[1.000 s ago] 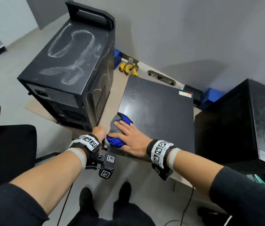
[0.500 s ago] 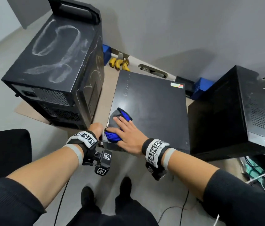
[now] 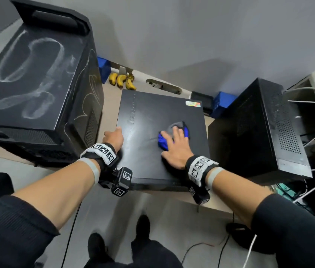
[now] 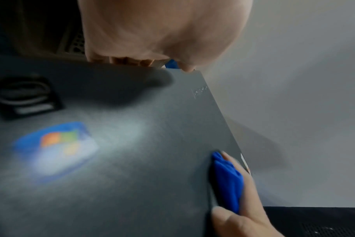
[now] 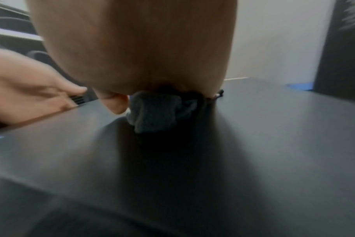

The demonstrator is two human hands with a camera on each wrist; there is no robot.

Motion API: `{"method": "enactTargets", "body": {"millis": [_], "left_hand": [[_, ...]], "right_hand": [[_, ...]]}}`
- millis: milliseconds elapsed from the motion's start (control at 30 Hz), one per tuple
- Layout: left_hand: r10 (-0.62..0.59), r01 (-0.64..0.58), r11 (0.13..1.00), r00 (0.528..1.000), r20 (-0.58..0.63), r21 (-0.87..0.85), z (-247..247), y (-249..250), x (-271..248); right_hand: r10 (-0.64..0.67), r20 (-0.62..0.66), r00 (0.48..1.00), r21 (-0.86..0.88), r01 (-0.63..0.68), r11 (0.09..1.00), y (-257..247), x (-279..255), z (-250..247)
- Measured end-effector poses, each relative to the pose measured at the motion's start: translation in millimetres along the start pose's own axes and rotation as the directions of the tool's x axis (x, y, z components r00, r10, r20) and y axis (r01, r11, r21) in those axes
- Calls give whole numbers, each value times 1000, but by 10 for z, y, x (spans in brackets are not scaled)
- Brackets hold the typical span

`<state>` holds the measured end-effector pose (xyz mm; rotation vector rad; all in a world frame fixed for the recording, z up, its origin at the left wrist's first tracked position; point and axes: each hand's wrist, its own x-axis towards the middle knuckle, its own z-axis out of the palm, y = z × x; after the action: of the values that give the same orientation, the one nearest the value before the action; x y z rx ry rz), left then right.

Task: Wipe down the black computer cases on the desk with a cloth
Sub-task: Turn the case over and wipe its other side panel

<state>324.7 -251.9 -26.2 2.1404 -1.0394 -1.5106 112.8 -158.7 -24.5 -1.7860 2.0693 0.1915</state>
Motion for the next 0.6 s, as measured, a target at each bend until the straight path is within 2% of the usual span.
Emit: {"method": "enactTargets", "body": {"millis": [67,167,200,267,333,467,600], "left_hand": [[13,-13,999,1000,7,31,63,101,-22],[24,-25,993,1000,12,115,145,218,14],[14,-14,986,1000,4,164,158,231,18],[-9,8,971,1000,1,240,169,239,58],[-10,4,960,1000,20,280,167,225,75],[-42,30,906,999,18,421,187,257,77],[-25,20,895,1000,7,446,224,248,119]], "right_hand": [[-180,52,982,9,179,984,-157,20,45],[-362,102,927,-19,366,931,8,297,-99],[-356,96,930,-36,361,932,87,441,-182],[-260,54,964,-23,262,965,114,855,-356],[-204,10,979,-45,204,978,-82,1238,-459],[-306,38,951,-117,308,944,-564,1763,-545],[-385,-5,923,-148,380,913,-954,2075,-562]]}}
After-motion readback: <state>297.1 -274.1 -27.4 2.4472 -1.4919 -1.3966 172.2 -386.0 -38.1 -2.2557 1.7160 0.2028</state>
